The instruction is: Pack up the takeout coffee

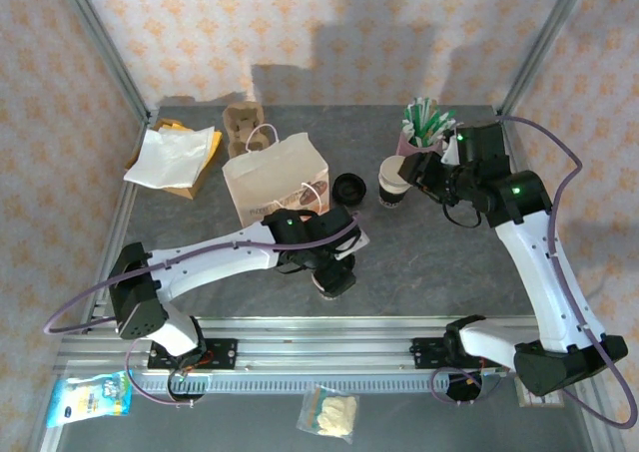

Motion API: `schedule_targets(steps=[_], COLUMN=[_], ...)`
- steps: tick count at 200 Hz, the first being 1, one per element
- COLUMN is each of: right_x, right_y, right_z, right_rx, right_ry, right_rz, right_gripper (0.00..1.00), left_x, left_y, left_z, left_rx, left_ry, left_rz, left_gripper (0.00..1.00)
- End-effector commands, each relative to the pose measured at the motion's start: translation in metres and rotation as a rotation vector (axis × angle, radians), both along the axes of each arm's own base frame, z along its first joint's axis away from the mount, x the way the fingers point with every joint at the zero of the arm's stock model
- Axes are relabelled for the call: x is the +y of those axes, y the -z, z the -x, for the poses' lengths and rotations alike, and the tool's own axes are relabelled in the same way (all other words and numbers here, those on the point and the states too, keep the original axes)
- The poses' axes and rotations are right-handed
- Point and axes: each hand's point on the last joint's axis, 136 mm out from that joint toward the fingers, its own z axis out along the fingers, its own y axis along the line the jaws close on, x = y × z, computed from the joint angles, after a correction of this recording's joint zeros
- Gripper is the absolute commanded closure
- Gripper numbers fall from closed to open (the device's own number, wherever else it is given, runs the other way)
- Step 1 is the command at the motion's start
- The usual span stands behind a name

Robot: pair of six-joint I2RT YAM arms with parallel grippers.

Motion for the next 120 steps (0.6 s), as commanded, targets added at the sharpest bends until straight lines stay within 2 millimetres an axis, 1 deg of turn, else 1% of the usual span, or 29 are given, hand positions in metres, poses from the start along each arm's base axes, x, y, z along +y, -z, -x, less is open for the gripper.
schedule_targets(steps=[1,36,120], right_x=[-0.008,-0.009,-0.01], right_y=[-0.009,-0.008,-0.005], right_z=[0.001,0.001,0.001], right_rx=[-0.043,-0.044,-0.042], right_ry=[0.01,0.008,0.009], right_rz=[0.034,0.039,0.047], right_gripper=[0.53,0.52,0.52], left_x=[0.001,0.007,0.016], left_y=[0.001,0.013,0.03], left_z=[0.0,0.001,0.003], left_rx=[0.003,0.01,0.008], left_ry=[-0.011,-0.005,0.026], left_rz=[-0.02,-0.061,-0.115], left_gripper=[0.22,0.2,0.16])
